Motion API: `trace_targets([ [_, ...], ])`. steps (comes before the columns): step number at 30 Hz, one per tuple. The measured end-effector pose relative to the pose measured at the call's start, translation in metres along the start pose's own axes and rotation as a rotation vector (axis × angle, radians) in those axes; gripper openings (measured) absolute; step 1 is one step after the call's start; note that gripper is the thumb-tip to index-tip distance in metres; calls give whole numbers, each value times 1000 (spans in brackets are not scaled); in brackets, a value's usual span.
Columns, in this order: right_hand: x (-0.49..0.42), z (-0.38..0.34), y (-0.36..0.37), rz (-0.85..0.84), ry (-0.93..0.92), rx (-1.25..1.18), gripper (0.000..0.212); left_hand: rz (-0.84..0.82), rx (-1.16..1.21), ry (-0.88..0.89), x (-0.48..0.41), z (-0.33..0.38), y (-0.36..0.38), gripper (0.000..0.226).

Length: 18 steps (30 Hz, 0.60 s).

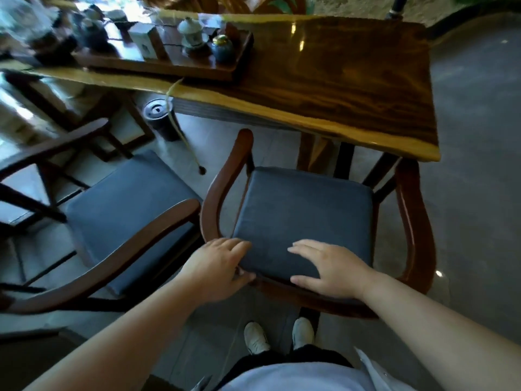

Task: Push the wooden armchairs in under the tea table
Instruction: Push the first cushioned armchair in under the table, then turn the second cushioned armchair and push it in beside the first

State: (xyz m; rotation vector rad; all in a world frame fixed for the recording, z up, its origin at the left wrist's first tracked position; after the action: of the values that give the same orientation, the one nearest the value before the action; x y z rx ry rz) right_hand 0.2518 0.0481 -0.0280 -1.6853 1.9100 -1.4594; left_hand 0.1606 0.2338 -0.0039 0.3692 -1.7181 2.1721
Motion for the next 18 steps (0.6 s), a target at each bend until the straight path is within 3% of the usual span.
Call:
trace_targets([
  [6, -51, -40, -29, 56, -160, 175, 70, 215, -2, -286, 46, -35, -20, 57],
  [18, -139, -145, -25, -58, -351, 240, 64, 235, -20, -587, 161, -148, -6, 57],
])
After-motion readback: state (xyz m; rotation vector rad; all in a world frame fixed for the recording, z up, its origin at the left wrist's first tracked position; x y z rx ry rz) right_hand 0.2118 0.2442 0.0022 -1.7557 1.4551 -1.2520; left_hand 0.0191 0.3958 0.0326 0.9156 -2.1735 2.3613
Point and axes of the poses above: each hand's wrist, its own x-axis away from the middle knuckle, its own y-axis out of the palm, z = x × y, the point moved 6 cm from there along -x, towards the middle knuckle, and after that the axes turned 9 degrees about -z, right-handed, at the moved point
